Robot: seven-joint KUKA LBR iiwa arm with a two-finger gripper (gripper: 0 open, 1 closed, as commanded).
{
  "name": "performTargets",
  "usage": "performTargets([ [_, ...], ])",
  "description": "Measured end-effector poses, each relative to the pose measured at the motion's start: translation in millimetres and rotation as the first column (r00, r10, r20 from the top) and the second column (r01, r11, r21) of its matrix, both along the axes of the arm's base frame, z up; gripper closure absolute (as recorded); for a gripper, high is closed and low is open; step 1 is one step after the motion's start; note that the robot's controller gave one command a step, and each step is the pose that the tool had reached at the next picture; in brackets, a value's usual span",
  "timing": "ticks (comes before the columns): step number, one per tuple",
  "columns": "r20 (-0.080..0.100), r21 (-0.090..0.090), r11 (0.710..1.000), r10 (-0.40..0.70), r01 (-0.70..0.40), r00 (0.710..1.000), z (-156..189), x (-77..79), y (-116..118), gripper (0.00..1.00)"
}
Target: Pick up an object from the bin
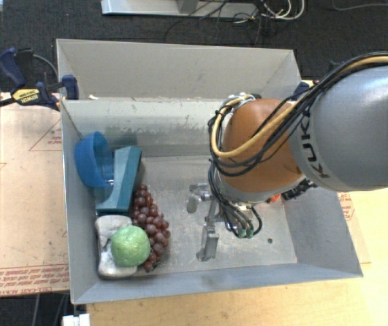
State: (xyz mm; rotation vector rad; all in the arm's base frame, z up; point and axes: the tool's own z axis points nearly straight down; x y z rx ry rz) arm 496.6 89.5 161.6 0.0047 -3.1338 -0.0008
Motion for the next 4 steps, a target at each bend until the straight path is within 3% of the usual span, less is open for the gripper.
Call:
performTargets([
  [1,0.007,0.001,1.0,-0.004,0.004,1.0,4,2.0,-1,0.0],
  [2,0.017,-0.001,0.973,0.232,-0.232,0.973,-87,11.4,83,0.0],
  [3,0.013,0.0,0.982,0.188,-0.188,0.982,-45,-2.8,93,0.0],
  [4,0.02,-0.002,0.976,0.219,-0.219,0.975,-61,-3.9,91,0.0],
])
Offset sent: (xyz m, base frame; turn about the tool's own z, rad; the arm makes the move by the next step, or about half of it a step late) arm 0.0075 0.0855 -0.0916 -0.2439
